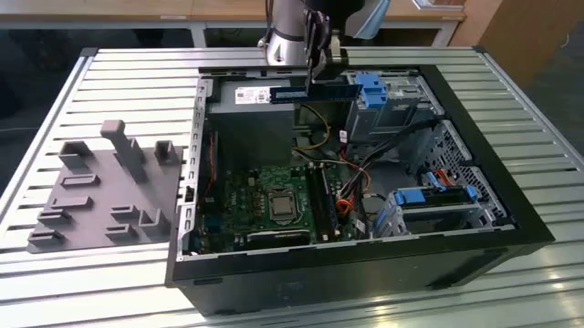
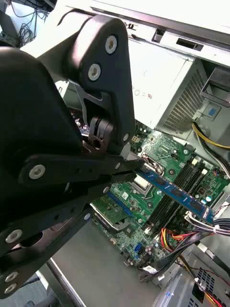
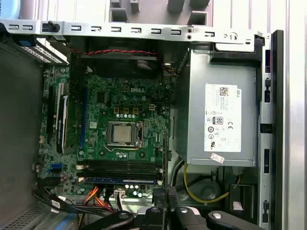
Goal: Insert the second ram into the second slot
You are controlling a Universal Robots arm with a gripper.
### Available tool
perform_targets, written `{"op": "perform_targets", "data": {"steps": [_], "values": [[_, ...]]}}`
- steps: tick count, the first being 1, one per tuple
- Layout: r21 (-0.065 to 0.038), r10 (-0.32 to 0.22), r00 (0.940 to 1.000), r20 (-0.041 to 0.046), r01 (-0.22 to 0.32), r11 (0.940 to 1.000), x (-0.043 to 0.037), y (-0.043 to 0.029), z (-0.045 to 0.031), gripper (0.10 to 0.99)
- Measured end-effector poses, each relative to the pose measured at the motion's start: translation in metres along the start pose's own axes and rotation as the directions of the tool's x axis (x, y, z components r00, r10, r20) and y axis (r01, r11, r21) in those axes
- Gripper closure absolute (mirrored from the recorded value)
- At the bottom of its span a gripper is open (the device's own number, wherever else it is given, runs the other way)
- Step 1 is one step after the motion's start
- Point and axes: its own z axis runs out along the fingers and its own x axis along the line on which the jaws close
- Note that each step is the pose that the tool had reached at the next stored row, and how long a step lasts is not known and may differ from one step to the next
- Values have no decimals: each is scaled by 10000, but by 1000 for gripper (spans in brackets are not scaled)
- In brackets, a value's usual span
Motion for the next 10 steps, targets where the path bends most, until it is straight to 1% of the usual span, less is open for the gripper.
{"op": "perform_targets", "data": {"steps": [10], "values": [[0,0,10000,-1,0,10000,15,1,-1,953]]}}
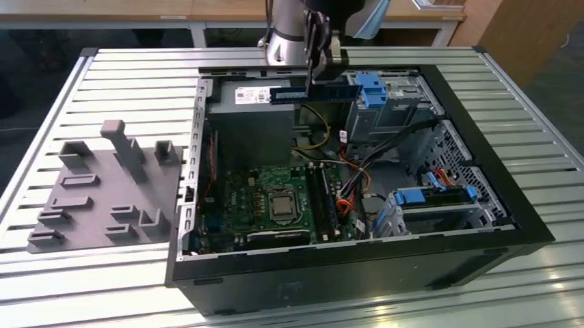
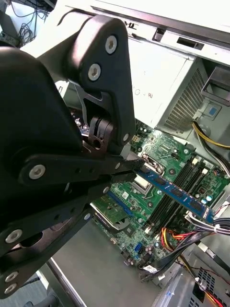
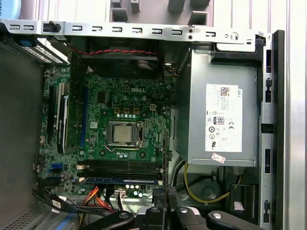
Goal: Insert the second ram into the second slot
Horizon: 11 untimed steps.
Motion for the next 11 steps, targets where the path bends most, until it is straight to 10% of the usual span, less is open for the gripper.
{"op": "perform_targets", "data": {"steps": [11], "values": [[0,1,10000,0,-1,10000,76,2,-1,953]]}}
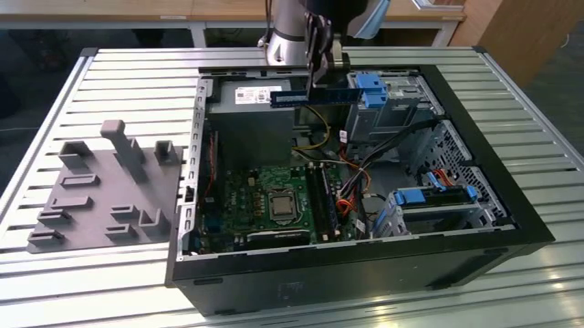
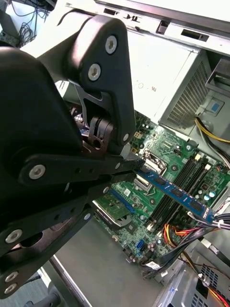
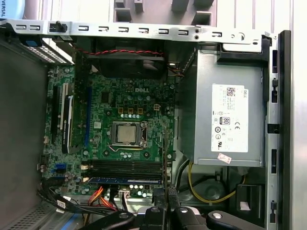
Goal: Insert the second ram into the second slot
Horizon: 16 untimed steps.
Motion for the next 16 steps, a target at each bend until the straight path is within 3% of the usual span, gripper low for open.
{"op": "perform_targets", "data": {"steps": [9,16], "values": [[1,16,10000,-2,-16,10000,34,2,0,953],[9,521,9986,15,-521,9986,44,3,1,953]]}}
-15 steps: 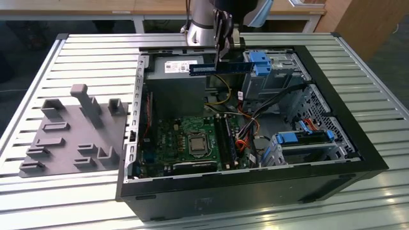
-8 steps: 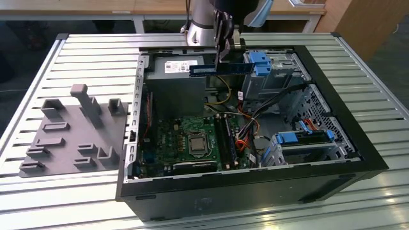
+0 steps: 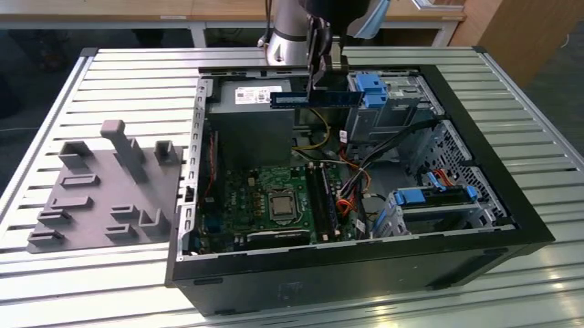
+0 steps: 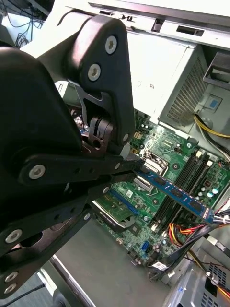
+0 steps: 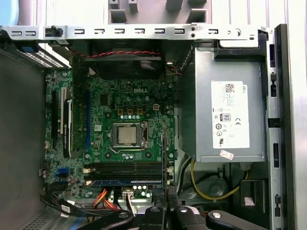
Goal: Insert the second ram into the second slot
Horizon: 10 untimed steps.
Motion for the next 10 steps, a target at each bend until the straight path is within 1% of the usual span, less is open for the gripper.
{"op": "perform_targets", "data": {"steps": [6,10], "values": [[1,27,10000,3,-27,10000,52,2,1,953],[1,35,10000,2,-35,10000,67,1,1,953]]}}
